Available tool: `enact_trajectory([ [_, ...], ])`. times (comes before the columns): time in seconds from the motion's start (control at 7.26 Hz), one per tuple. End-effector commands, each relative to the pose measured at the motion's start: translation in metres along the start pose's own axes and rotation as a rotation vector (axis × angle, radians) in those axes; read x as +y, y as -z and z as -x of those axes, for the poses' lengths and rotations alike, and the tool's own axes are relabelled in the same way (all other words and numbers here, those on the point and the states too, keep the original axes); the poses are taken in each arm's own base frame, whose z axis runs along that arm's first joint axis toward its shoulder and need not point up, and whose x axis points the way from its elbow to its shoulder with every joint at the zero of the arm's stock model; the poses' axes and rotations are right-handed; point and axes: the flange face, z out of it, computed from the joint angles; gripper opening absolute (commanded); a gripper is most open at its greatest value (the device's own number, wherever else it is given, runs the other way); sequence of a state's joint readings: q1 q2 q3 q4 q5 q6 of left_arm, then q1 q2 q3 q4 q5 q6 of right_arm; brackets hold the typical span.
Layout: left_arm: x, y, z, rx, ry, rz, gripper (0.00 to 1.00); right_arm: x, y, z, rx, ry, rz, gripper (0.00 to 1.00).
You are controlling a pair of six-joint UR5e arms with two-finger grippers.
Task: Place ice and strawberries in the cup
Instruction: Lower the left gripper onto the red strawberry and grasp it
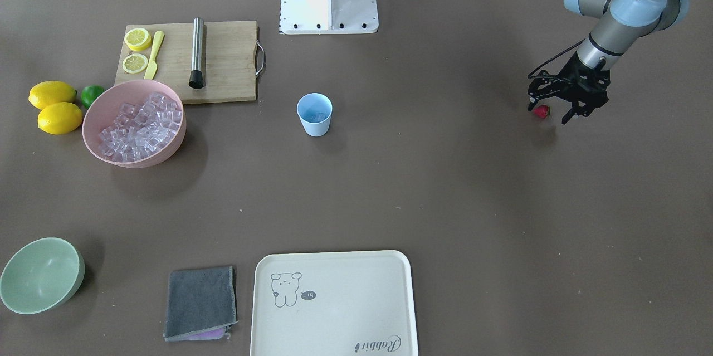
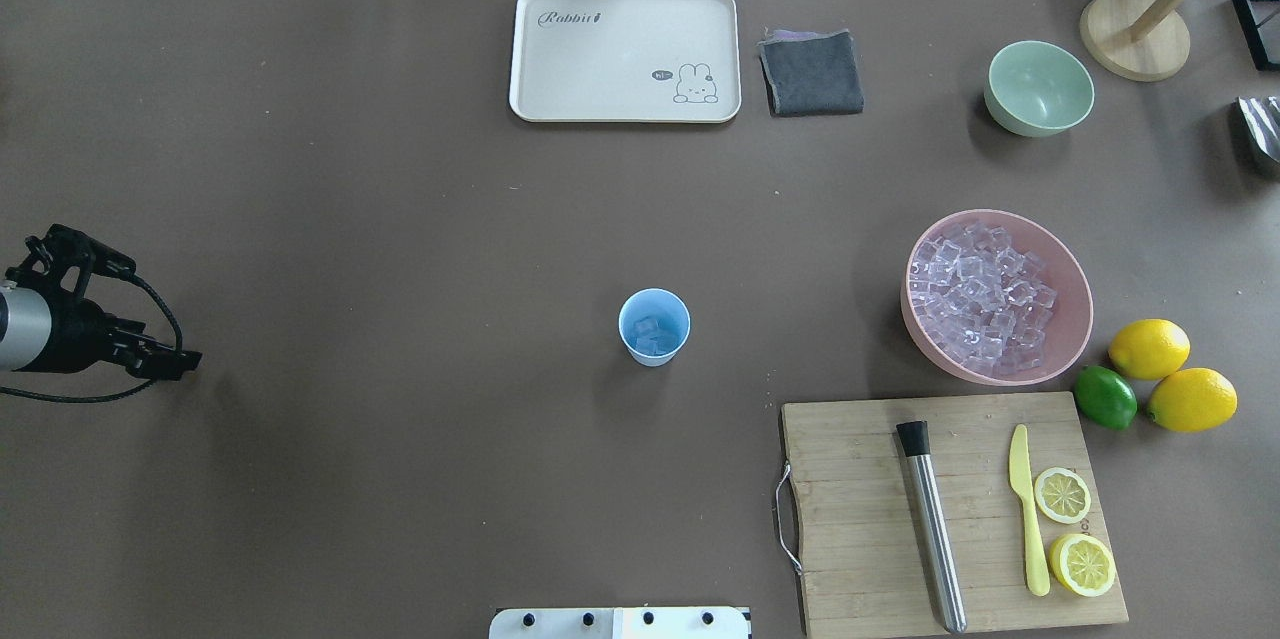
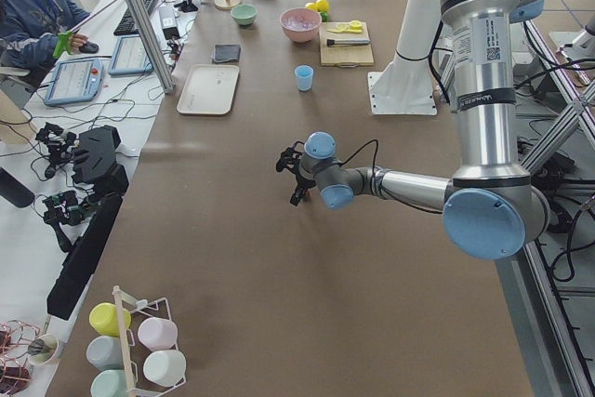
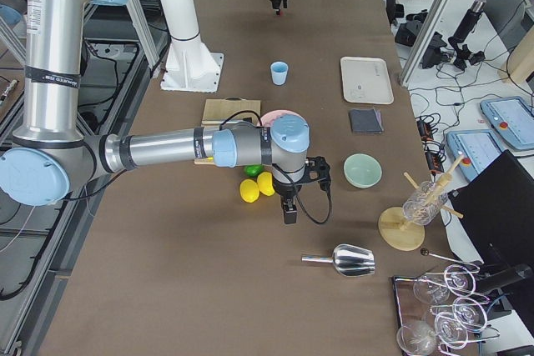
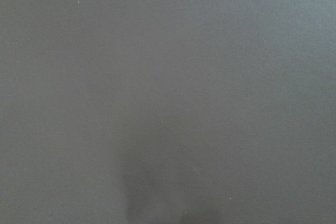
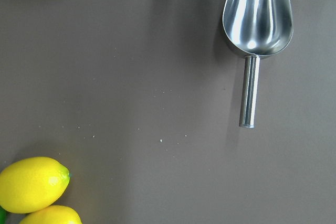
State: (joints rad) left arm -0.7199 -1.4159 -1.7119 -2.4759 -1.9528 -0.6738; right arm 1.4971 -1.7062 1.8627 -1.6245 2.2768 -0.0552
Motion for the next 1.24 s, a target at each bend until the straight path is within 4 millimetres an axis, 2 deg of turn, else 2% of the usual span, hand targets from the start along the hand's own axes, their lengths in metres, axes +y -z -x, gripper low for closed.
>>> enact_trajectory([
  [0.0, 0.0, -0.001, 0.0, -0.001, 0.0, 0.001, 0.49, 0.001, 0.001, 0.0, -0.001, -0.003, -0.001, 1.0],
  [0.28, 0.001, 0.0, 0.001, 0.0, -0.002, 0.0, 0.49, 0.0, 0.0, 0.002, -0.015, -0.002, -0.001, 1.0],
  [0.41, 0.003, 0.001, 0.002, 0.002, -0.008, -0.002, 0.36, 0.0, 0.0, 0.002, -0.015, -0.002, -0.001, 1.0],
  [0.55, 0.002, 0.003, 0.0, 0.008, -0.011, -0.008, 0.15, 0.0, 0.001, 0.002, -0.015, -0.001, -0.002, 1.0],
  [0.69, -0.003, 0.012, -0.008, 0.029, -0.013, -0.02, 0.0, 0.0, 0.002, 0.002, -0.015, -0.002, -0.004, 1.0],
  [0.96, -0.015, 0.026, -0.031, 0.142, -0.015, 0.01, 0.0, 0.0, 0.001, 0.002, -0.015, -0.005, -0.003, 1.0],
  [1.1, -0.037, 0.029, -0.045, 0.168, -0.027, -0.019, 0.0, 0.0, 0.0, 0.001, -0.014, -0.006, 0.0, 1.0],
])
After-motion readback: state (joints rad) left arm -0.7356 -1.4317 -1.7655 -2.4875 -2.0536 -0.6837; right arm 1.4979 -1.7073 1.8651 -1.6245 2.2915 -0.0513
